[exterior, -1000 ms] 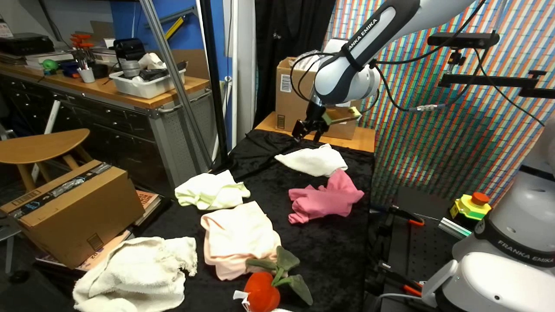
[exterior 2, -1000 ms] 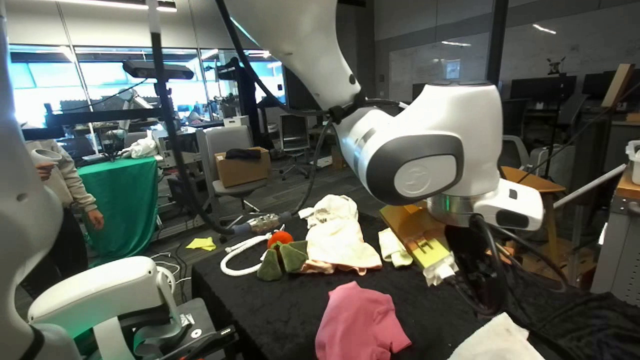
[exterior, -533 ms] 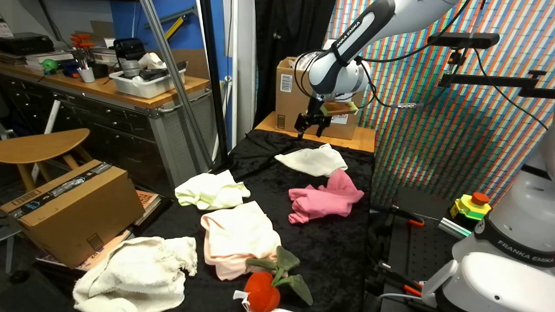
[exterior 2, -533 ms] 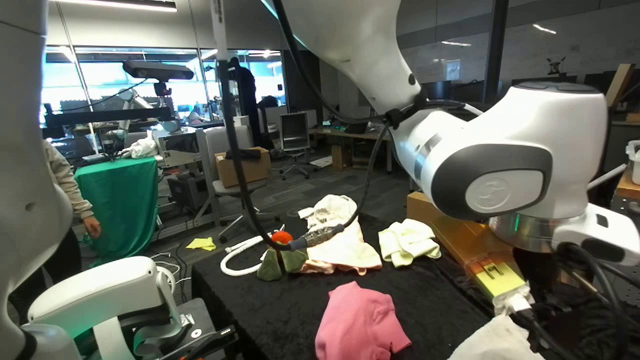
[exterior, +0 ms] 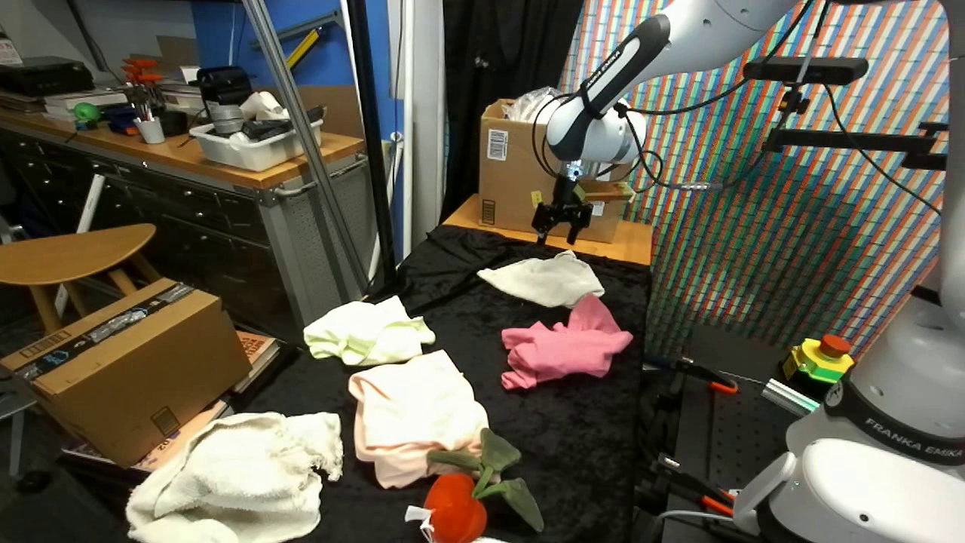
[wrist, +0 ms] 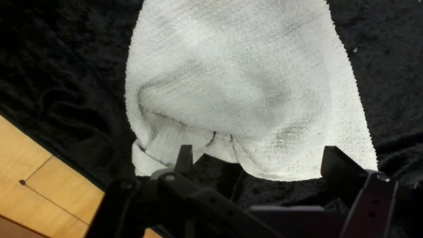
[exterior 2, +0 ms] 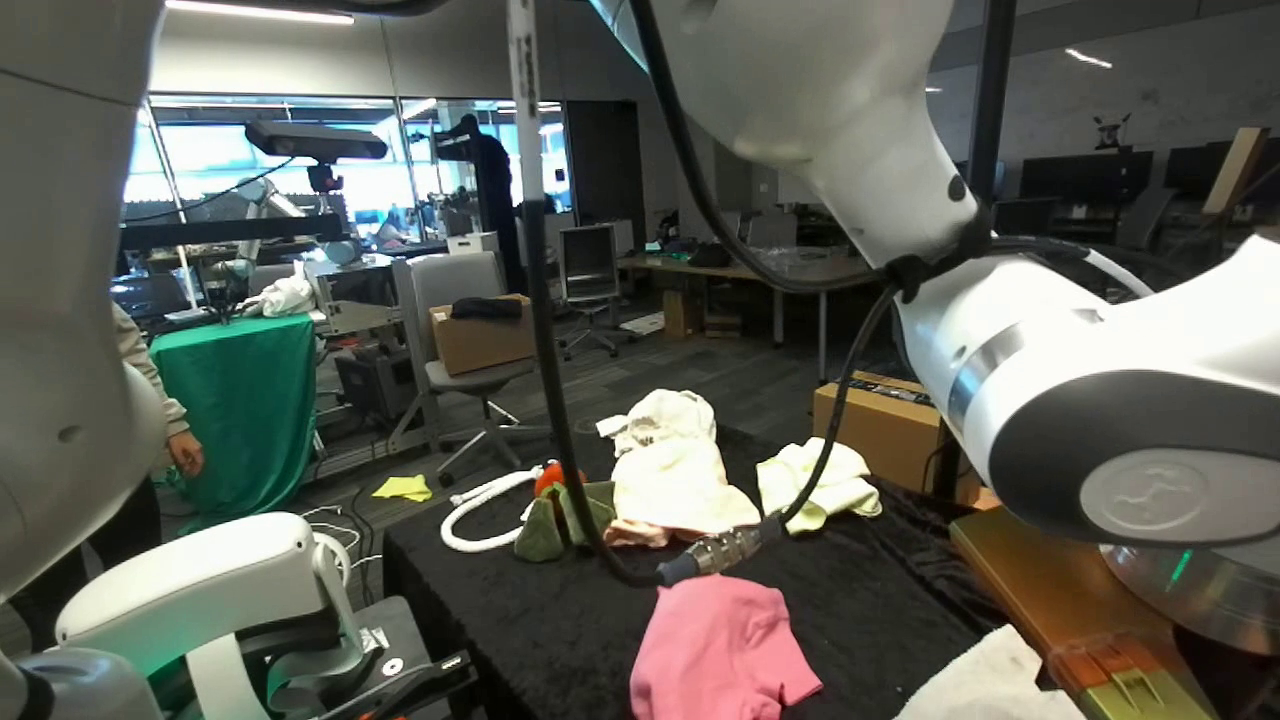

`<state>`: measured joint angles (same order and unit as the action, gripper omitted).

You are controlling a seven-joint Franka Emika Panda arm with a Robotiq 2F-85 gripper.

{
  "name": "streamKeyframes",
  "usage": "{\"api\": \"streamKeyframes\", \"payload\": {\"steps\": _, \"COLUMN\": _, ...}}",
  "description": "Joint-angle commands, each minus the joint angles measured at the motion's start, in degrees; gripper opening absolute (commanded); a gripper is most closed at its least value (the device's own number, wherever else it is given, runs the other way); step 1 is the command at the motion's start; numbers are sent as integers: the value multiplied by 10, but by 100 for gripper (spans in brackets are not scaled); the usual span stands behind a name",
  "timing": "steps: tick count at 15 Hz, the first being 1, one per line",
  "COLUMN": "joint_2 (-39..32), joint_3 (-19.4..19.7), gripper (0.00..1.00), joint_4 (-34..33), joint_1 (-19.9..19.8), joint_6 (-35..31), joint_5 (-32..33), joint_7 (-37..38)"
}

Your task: Move all the clothes, the orange object and put together on the left side of the table

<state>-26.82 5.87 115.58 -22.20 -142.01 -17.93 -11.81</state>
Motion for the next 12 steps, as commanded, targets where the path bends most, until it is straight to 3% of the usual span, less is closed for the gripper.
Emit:
{"api": "streamKeyframes", "payload": {"steps": 1, "joint_2": -26, "joint_3": -11, "gripper": 100, "joint_4": -26, "joint_1": -19, "joint_6": 22, "joint_5": -26, "joint_7": -24}}
{"api": "streamKeyframes", "payload": {"steps": 12, "joint_2": -55, "joint_3": -12, "gripper": 100, "joint_4": -17, "joint_1": -28, "joint_6": 36, "joint_5": -41, "joint_7": -23}}
